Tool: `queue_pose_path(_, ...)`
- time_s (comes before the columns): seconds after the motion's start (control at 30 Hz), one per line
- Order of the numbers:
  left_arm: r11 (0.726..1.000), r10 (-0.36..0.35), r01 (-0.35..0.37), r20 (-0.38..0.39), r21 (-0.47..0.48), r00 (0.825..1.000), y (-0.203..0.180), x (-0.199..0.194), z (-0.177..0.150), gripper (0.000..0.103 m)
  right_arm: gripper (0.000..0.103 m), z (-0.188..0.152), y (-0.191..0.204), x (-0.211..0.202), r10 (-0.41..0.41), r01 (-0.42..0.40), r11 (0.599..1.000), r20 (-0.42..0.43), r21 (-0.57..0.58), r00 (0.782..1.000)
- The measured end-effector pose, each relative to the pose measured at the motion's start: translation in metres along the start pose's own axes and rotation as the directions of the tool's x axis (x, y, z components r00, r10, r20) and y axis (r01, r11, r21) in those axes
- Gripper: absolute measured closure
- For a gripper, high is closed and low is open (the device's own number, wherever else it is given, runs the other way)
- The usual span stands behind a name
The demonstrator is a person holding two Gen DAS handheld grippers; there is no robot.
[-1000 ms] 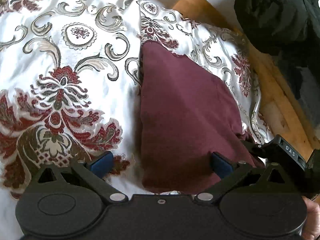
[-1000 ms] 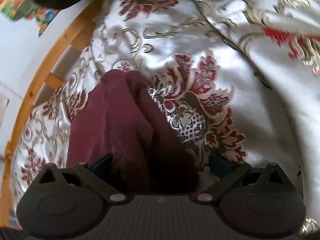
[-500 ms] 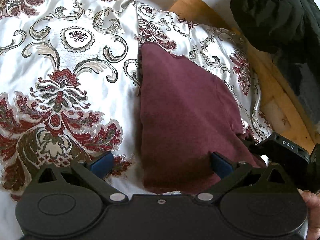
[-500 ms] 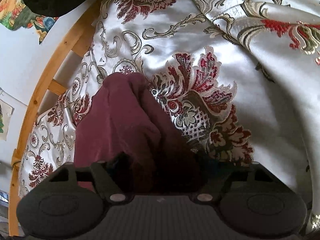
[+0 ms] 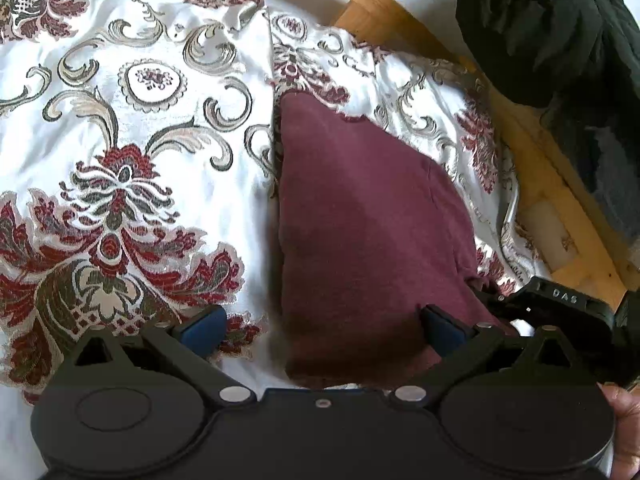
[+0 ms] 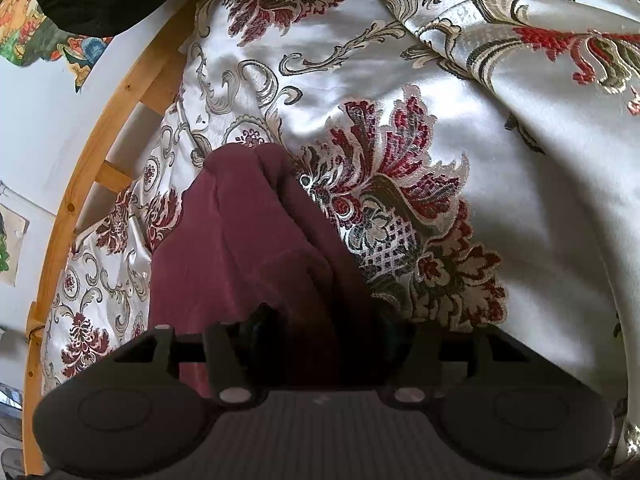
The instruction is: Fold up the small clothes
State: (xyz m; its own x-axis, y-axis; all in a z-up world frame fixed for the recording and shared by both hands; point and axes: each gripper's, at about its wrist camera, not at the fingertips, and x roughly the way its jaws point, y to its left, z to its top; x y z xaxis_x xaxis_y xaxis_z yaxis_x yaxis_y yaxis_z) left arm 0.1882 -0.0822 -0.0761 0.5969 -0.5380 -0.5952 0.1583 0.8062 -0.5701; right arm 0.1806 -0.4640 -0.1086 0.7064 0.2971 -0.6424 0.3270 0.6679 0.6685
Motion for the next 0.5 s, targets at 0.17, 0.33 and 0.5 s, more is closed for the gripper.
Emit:
queue_pose_path(0.17, 0.998, -0.062, 0.062, 0.037, 0.003, 0.997, -0.002, -0.002, 0.009, 0.001, 0.028, 0.001, -0.001, -0.002, 0.005, -0.005, 1.000, 0.009, 0.010, 1.000)
queue_pose_path(0.33, 0.991, -0.124, 0.123, 0.030, 0.047, 0.992, -0.009, 0.015, 0.021, 0.001, 0.010, 0.009, 0.001, -0.006, -0.016, 0.017, 1.000, 0.067, -0.013, 0.998)
queue_pose_path(0.5, 0.992, -0.099, 0.101, -0.044, 0.069, 0.994, -0.007, 0.037, 0.024, 0.001, 0.007, 0.023, 0.007, 0.008, -0.046, 0.053, 0.995, 0.089, -0.079, 0.995)
